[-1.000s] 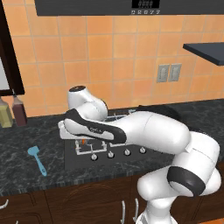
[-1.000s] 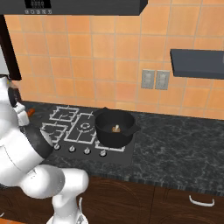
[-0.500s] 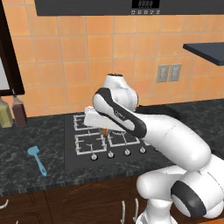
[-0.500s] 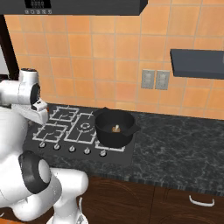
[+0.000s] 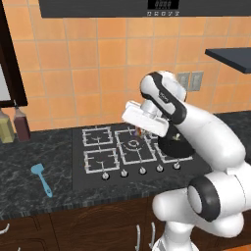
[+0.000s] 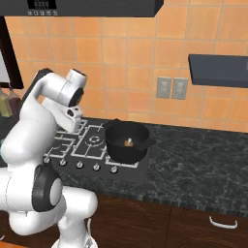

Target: Put the carrot and mushroom in the pot. Retrieve the spatula and lightly stir the vegetables in the pot.

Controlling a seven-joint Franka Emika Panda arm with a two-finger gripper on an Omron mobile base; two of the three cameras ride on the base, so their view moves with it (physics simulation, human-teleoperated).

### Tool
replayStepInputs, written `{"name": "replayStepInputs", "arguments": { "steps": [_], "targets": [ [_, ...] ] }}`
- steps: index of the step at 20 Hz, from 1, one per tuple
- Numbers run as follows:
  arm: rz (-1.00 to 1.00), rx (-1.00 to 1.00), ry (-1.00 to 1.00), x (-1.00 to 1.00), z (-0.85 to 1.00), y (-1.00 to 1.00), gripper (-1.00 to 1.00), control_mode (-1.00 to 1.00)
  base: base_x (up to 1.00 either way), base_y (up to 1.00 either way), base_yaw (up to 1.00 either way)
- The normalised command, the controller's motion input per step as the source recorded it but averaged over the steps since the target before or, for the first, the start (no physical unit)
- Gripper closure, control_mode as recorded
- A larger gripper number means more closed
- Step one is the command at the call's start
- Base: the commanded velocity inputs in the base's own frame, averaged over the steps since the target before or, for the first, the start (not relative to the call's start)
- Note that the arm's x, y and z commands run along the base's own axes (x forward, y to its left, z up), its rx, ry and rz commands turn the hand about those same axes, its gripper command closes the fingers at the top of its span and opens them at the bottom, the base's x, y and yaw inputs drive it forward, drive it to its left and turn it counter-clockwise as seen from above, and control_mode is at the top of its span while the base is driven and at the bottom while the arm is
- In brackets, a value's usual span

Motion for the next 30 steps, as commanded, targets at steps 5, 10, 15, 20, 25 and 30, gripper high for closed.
{"name": "replayStepInputs", "arguments": {
  "steps": [5, 10, 15, 20, 25, 30],
  "targets": [
    [-0.08, 0.18, 0.29, 0.44, 0.17, -0.87, 1.00, -1.00, 0.00, 0.00, 0.00],
    [-0.12, 0.23, 0.31, 0.31, 0.18, -0.91, 1.00, -1.00, 0.00, 0.00, 0.00],
    [-0.08, 0.27, 0.31, 0.23, 0.01, -0.66, 1.00, -1.00, 0.00, 0.00, 0.00],
    [-0.10, 0.30, 0.23, 0.17, 0.00, -0.09, 1.00, -1.00, 0.00, 0.00, 0.00],
    [-0.07, 0.12, -0.01, 0.00, 0.34, -0.52, 1.00, -1.00, 0.00, 0.00, 0.00],
    [-0.01, -0.02, 0.03, 0.33, 0.04, -0.19, 1.00, -1.00, 0.00, 0.00, 0.00]
  ]
}}
